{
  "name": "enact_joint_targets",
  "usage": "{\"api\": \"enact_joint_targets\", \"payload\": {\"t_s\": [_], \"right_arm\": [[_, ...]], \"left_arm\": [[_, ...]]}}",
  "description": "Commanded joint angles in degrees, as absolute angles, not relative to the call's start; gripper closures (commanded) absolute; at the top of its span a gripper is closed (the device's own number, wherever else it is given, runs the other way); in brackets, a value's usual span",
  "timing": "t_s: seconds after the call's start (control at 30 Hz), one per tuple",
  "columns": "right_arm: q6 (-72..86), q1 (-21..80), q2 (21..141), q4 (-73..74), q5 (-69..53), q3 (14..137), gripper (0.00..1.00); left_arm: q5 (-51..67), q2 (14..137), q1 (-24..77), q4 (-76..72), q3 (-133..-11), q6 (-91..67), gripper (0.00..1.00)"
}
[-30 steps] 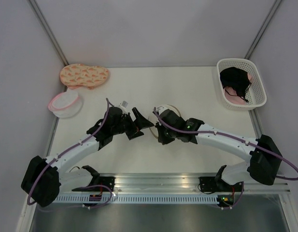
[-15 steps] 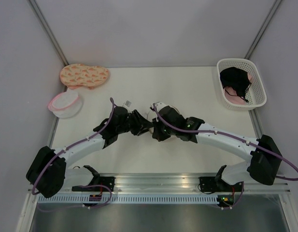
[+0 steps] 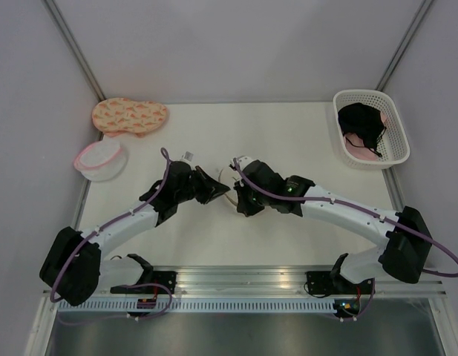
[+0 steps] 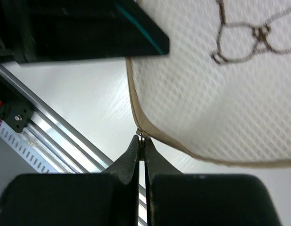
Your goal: Unzip the laundry bag and remove the bra
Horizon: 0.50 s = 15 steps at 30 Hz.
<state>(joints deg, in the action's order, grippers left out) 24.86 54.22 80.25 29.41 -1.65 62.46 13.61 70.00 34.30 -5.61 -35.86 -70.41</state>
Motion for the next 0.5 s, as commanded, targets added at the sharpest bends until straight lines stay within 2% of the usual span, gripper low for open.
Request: {"api": "enact_joint_targets", "payload": {"t_s": [0.0,0.17,0.33,0.47], "right_arm": [[22.4,54.6,81.5,38.2,-2.2,63.7,0.99],[23.5,54.5,81.6,42.7,6.2,61.3,1.0],[27.2,53.0,81.7,47.7,27.9,64.3,1.0],[26.2,47.8,83.1,46.9,38.7,67.0,1.0]], "left_arm": [[10.4,68.6,29.5,-4.3,-36.2,-67.1,0.98],[16.0,69.3,22.7,-1.3,-39.3,-60.0,0.98],[26.5,75.0,19.0,4.3,-44.7,-49.4,0.98],[31.9,78.0,18.5,4.1,-46.4,-45.4,0.98]]}}
